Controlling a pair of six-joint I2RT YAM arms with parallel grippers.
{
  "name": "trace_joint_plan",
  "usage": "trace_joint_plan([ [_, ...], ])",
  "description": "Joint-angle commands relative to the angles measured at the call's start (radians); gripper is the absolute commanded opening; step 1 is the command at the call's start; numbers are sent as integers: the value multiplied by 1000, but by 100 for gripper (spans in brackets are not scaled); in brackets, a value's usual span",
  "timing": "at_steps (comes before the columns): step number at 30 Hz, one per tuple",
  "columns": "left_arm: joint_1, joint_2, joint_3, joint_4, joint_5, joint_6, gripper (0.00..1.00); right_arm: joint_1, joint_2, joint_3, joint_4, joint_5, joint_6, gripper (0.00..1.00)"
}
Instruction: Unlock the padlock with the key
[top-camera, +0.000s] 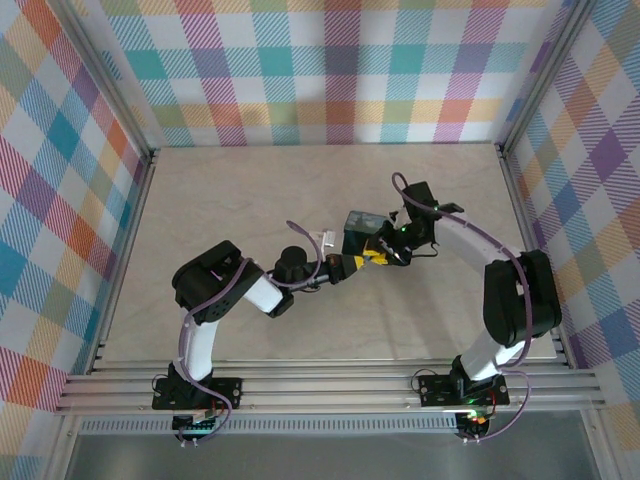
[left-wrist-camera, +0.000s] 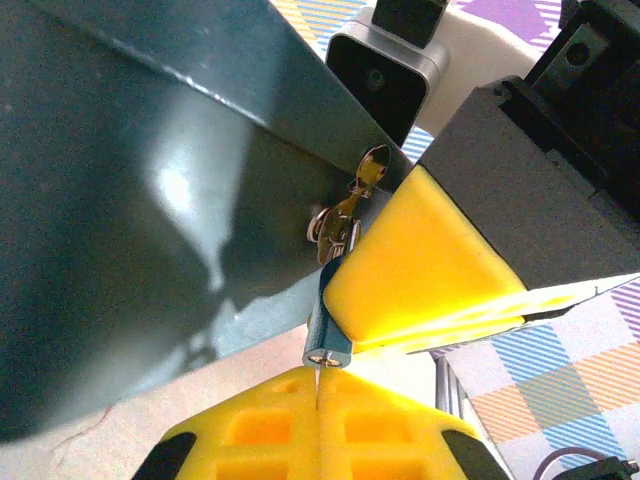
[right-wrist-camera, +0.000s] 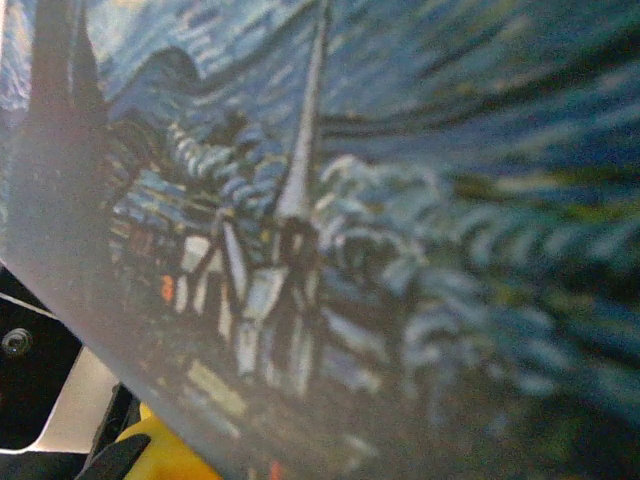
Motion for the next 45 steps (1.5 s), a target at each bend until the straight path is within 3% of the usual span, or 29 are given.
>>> trace_joint_plan([
  [1, -43, -43, 48, 51, -39, 17, 0, 11, -42, -53, 117, -68, 77, 0],
  [12, -122, -14, 203, 44, -42, 101, 0, 17, -52, -138, 212, -115, 161, 0],
  [16, -133, -33, 172, 48, -111, 126, 0, 19, -50, -120, 156, -97, 123, 0],
  [22, -86, -39, 171, 48, -77, 18, 0, 37, -39, -145, 137, -31, 84, 0],
  [25, -96, 22, 162, 46, -76, -16, 0, 44, -45, -149, 155, 17, 77, 17],
  [29, -108, 75, 76, 47, -138, -2, 0, 48, -75, -163, 167, 95, 67, 31],
  [37, -114, 150, 39, 44, -167, 30, 0, 49, -142, -243, 252, 186, 125, 43],
  [45, -114, 157, -15, 45, -216, 39, 0, 49, -235, -332, 324, 296, 172, 45],
])
